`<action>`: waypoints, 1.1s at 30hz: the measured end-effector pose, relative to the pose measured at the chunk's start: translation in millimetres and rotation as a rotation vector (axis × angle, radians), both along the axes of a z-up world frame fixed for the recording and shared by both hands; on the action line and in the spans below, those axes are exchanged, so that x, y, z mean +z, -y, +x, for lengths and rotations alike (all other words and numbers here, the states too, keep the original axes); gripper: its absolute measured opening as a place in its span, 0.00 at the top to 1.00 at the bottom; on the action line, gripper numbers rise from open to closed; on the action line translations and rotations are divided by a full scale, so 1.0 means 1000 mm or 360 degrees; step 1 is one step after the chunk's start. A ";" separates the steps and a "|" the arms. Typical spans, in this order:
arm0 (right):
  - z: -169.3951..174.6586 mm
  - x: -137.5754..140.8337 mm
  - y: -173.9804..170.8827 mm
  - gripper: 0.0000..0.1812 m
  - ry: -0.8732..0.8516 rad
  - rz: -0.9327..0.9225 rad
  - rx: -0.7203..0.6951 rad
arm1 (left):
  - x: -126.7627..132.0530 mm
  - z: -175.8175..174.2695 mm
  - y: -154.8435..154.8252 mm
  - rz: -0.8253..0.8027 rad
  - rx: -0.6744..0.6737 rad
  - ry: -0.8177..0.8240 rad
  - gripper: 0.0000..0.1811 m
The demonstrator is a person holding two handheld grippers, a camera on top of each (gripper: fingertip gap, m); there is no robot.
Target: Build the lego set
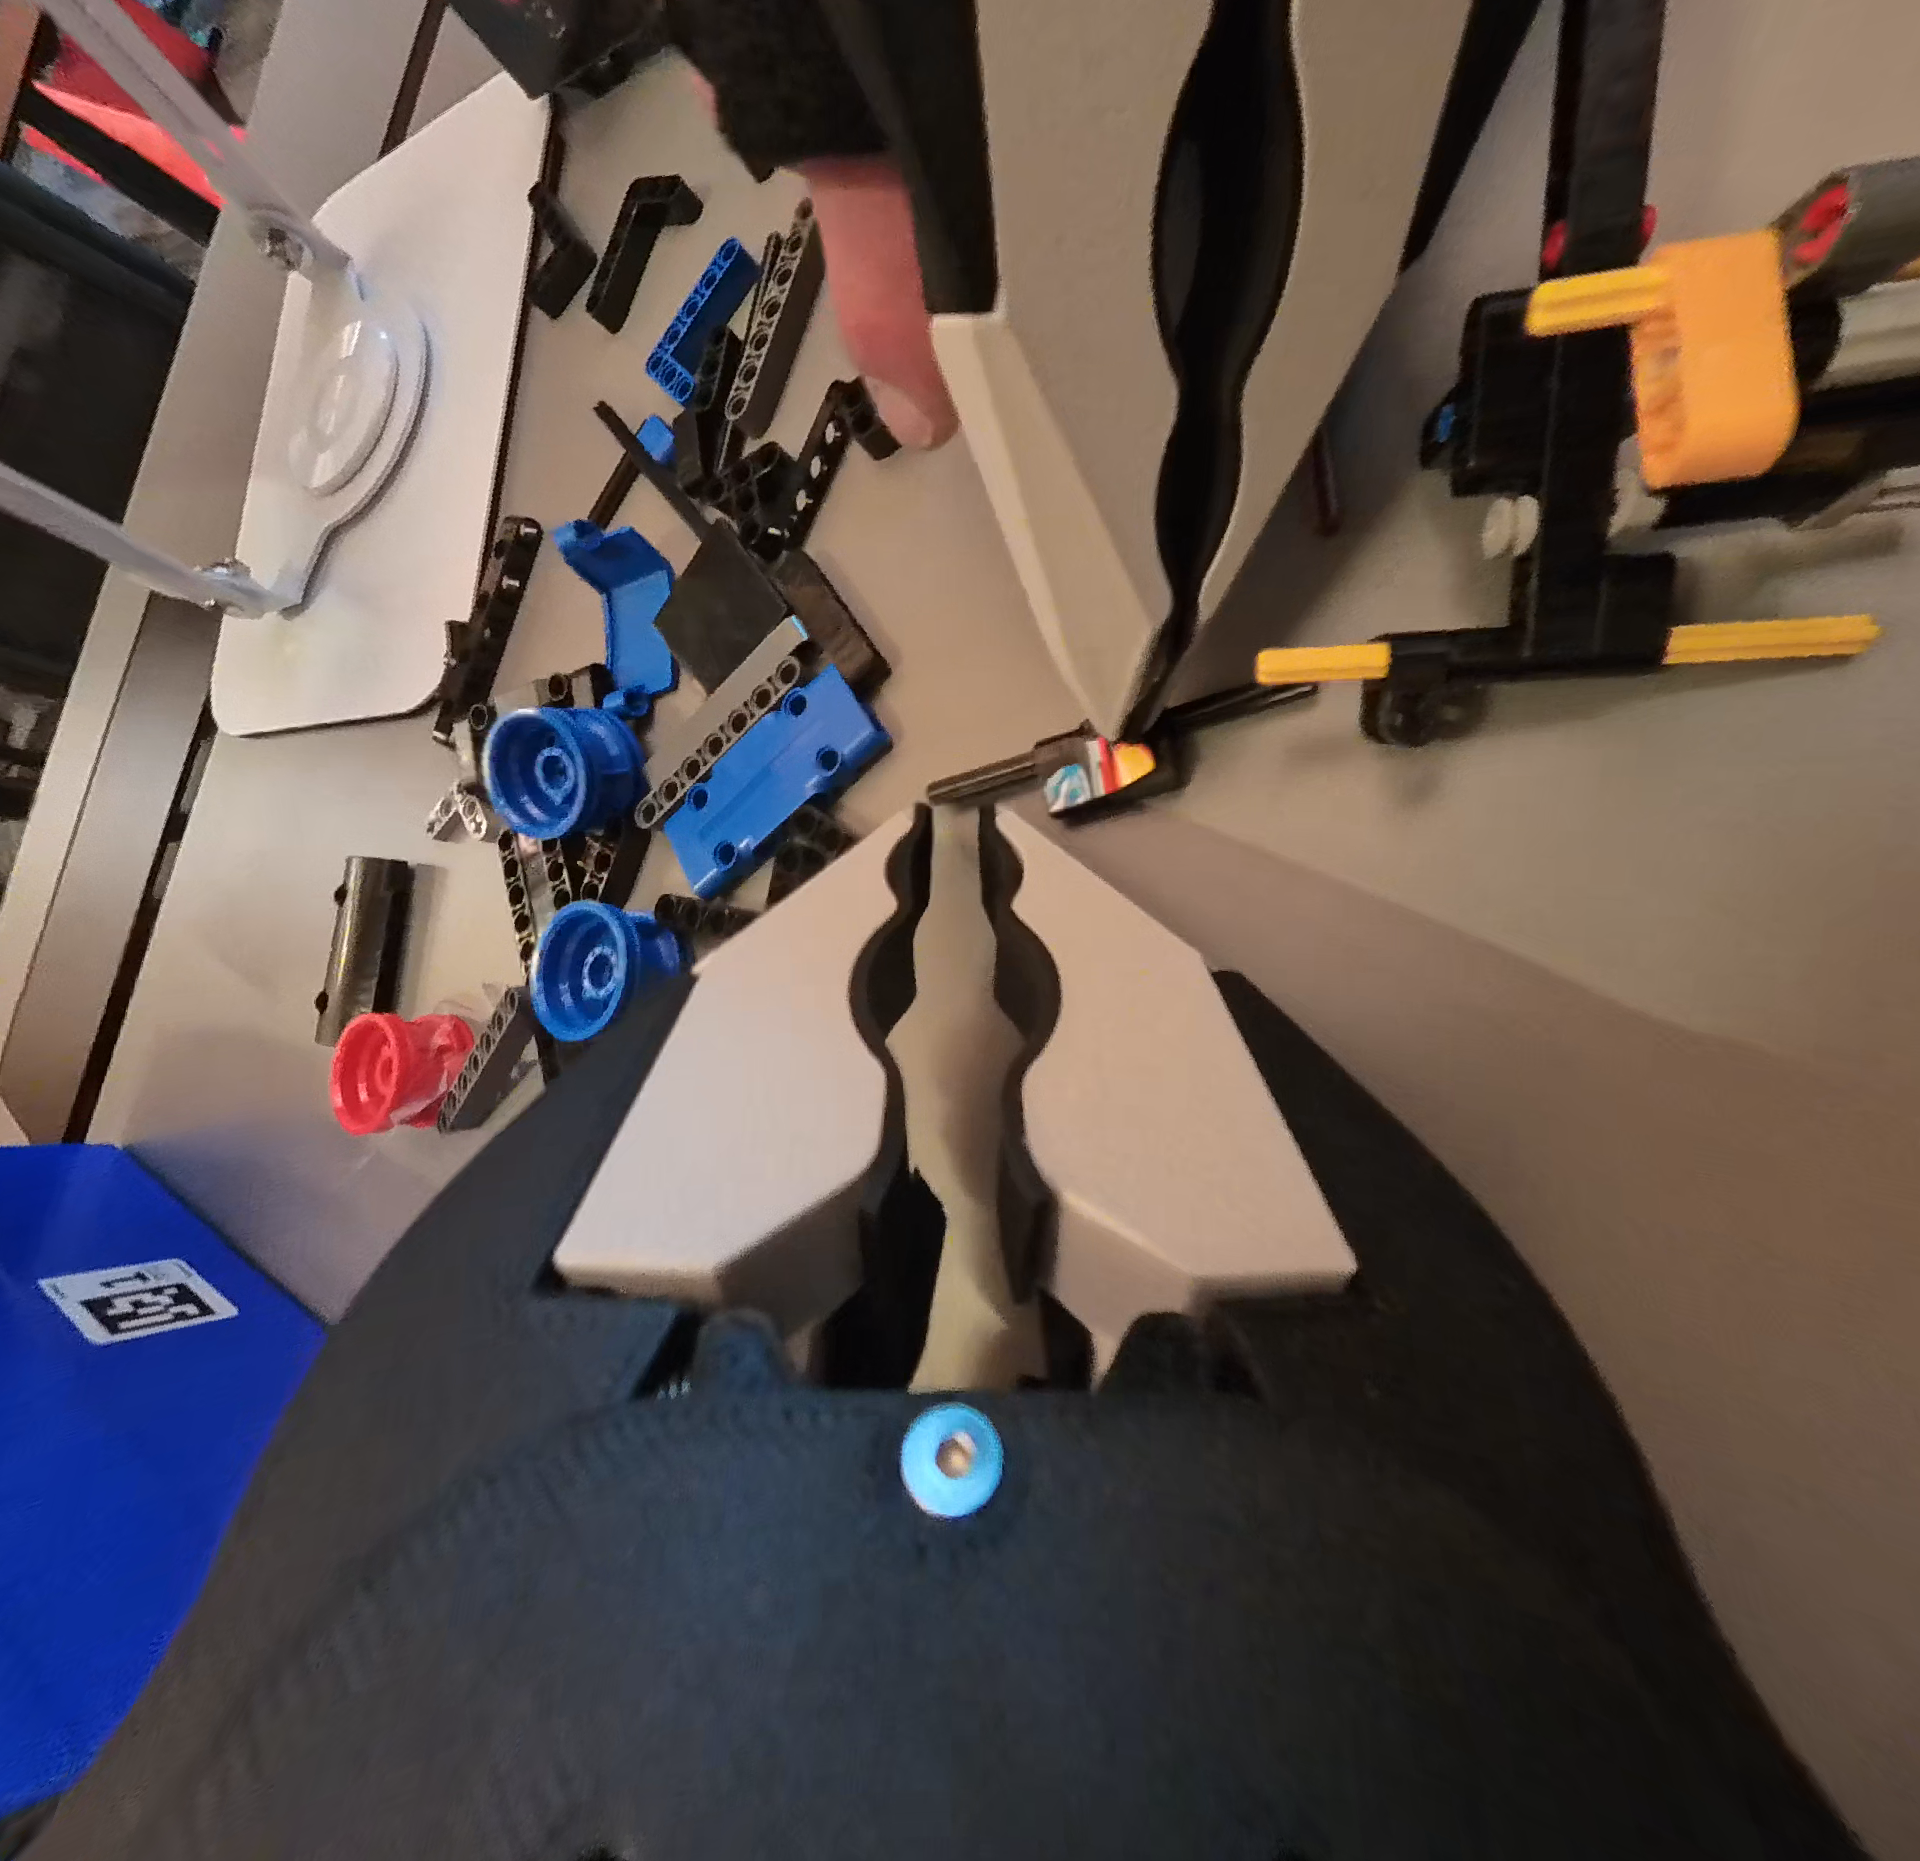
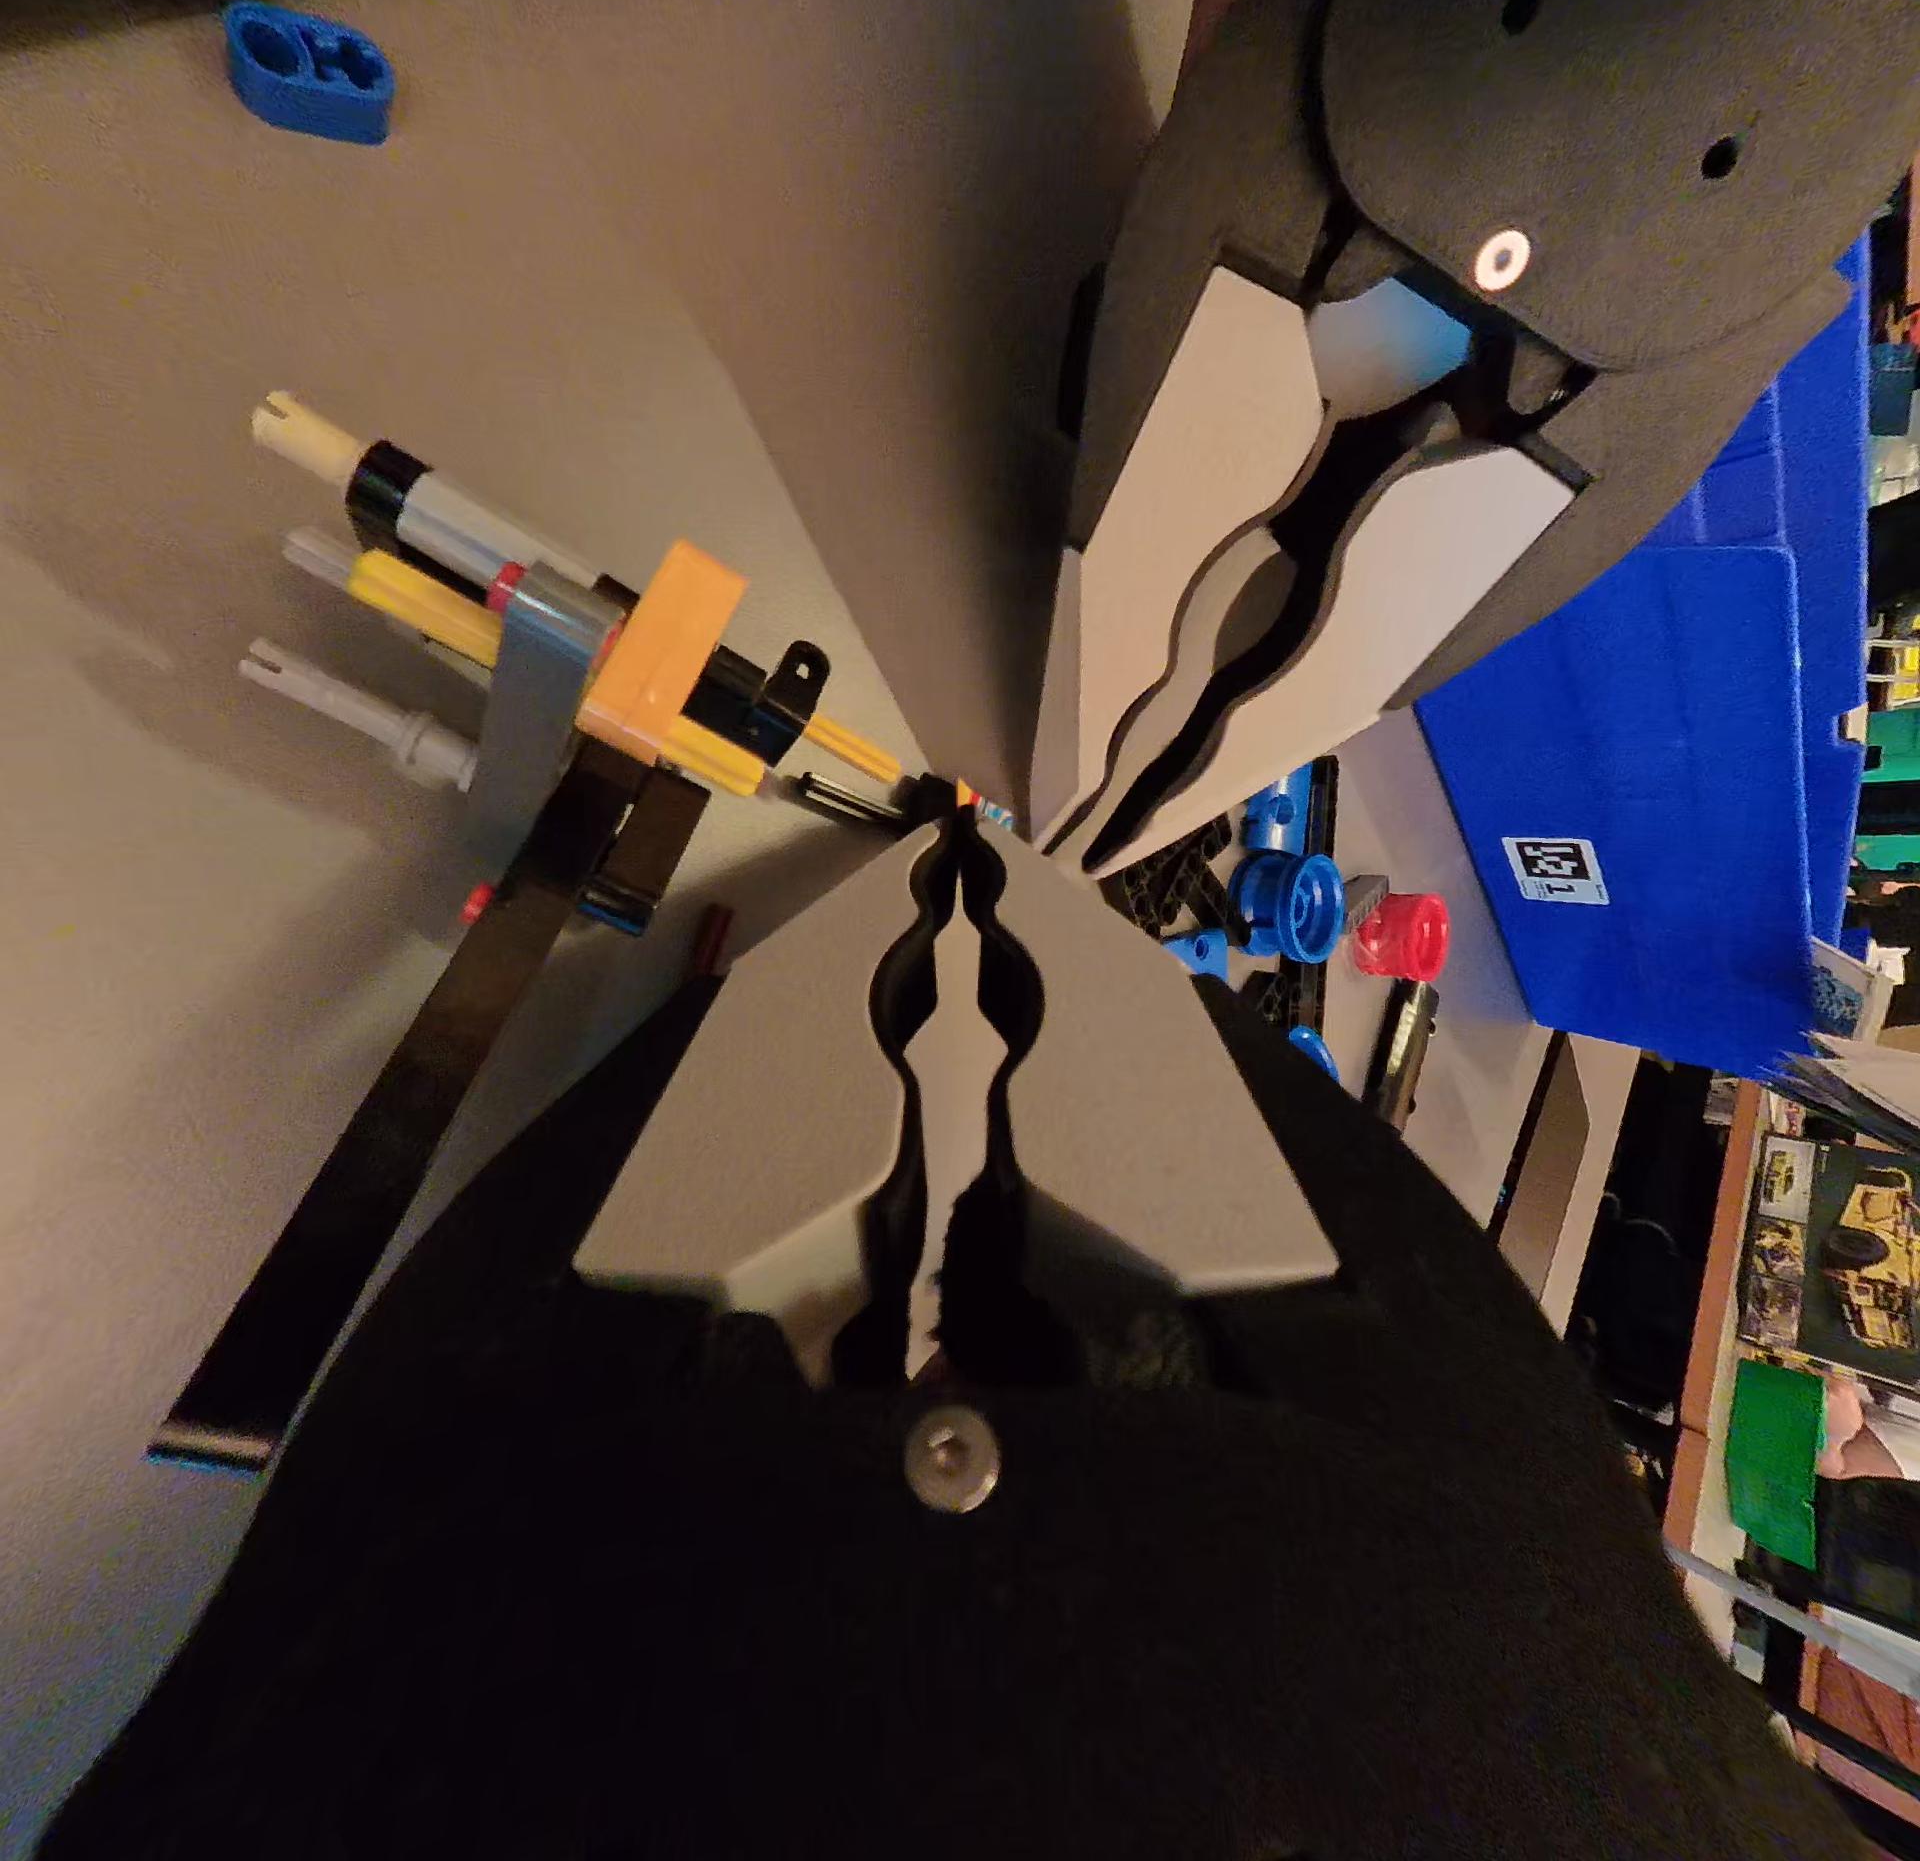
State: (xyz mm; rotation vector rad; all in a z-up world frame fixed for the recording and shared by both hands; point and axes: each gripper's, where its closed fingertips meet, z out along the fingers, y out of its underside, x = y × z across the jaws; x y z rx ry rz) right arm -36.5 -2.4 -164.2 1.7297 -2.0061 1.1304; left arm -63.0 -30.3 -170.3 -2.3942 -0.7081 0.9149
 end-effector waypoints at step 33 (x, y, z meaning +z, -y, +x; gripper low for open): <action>-0.001 0.000 0.003 1.00 -0.0030 0.0022 -0.0005 | 0.006 0.003 -0.008 0.0145 -0.0021 0.0012 0.90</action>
